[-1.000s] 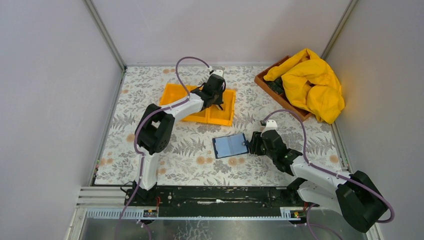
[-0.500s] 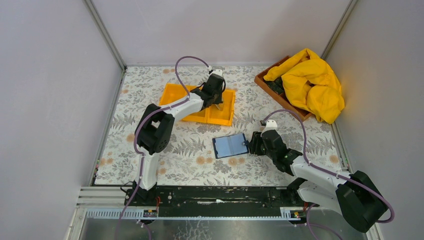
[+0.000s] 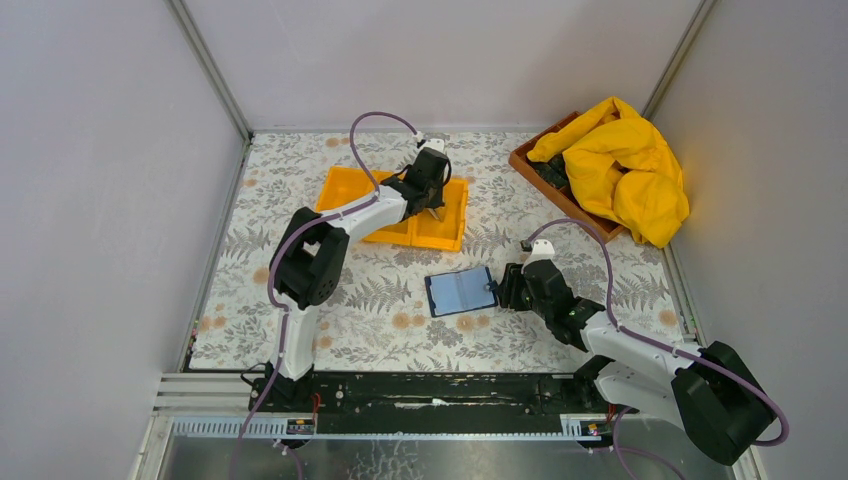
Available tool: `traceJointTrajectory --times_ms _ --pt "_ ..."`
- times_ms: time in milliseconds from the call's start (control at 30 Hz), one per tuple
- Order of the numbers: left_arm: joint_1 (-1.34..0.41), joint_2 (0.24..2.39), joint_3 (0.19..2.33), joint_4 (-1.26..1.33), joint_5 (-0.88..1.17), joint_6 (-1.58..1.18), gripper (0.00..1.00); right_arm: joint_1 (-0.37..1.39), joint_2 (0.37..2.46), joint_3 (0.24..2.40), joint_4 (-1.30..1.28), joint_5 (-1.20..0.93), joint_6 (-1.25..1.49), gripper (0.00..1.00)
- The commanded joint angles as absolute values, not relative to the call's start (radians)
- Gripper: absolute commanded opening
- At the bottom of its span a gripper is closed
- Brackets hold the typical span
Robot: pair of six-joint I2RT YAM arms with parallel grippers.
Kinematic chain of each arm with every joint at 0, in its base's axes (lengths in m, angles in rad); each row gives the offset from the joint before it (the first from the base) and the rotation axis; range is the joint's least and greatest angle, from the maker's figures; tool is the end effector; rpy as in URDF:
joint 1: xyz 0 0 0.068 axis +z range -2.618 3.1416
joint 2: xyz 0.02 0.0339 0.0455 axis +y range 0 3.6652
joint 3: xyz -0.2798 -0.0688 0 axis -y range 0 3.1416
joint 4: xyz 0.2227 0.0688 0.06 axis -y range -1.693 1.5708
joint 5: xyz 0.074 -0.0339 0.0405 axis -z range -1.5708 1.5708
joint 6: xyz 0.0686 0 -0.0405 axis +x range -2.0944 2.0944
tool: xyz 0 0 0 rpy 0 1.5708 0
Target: Take the credit cards out of the card holder
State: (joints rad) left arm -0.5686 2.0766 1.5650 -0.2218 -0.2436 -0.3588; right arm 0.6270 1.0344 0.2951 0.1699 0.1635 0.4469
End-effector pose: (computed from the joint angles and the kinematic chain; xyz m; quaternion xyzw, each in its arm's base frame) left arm 0.4164 -0.2464 0.2075 0.0458 0.9070 -0.0812 0.4106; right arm 0.1696 0.1091 0.1719 -0.0396 0.8743 0.1832 0.4477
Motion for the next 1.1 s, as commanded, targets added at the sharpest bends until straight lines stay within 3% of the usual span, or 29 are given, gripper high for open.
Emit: traceJointTrajectory --times_ms 0,1067 --pt "-0.557 2.053 1.580 -0.244 -0.286 -0.333 0.18 0.618 1.032 0.297 0.205 0.159 0.453 0.52" --pt "-0.555 1.990 1.555 -0.240 -0.309 -0.331 0.21 0.617 1.051 0.301 0.212 0.144 0.451 0.52"
